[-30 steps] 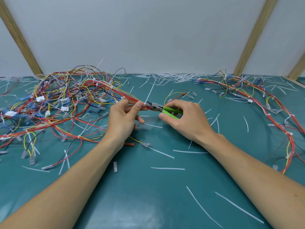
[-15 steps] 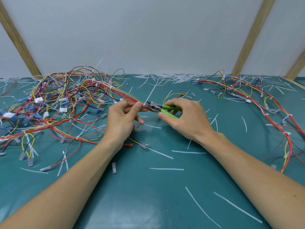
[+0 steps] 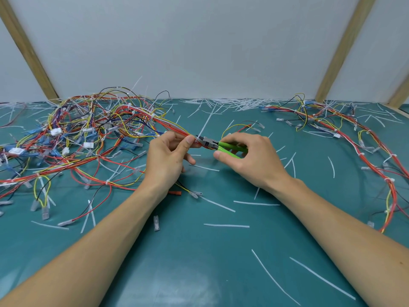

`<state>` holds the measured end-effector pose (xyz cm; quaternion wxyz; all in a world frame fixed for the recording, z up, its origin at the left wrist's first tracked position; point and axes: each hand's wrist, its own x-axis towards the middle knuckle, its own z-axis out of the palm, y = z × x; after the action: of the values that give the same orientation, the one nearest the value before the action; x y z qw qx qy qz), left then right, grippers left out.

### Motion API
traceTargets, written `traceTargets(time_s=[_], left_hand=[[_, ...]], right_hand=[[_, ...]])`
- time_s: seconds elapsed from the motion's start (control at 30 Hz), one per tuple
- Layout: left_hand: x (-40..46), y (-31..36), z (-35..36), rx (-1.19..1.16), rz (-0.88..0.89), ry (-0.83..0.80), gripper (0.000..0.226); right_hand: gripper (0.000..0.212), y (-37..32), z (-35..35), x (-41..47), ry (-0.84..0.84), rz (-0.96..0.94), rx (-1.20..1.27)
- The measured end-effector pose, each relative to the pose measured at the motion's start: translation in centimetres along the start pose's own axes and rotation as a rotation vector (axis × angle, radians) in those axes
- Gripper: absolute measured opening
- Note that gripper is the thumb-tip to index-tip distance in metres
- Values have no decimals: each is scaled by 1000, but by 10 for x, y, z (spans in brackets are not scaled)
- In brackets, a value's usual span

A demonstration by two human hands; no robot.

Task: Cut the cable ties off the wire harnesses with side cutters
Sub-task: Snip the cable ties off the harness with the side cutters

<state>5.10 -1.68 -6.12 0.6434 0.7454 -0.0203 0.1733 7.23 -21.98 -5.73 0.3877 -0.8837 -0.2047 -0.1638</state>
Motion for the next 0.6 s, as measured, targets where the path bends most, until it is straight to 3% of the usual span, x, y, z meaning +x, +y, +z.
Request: traceTargets(time_s=[0.33, 0.6], left_hand=[[0, 1, 0, 15, 3, -19, 16], [-1, 0, 0, 34, -27, -9, 20]], right_hand=[[26, 3, 0, 2, -20, 41, 51], [34, 0, 1, 3, -9, 54, -56]])
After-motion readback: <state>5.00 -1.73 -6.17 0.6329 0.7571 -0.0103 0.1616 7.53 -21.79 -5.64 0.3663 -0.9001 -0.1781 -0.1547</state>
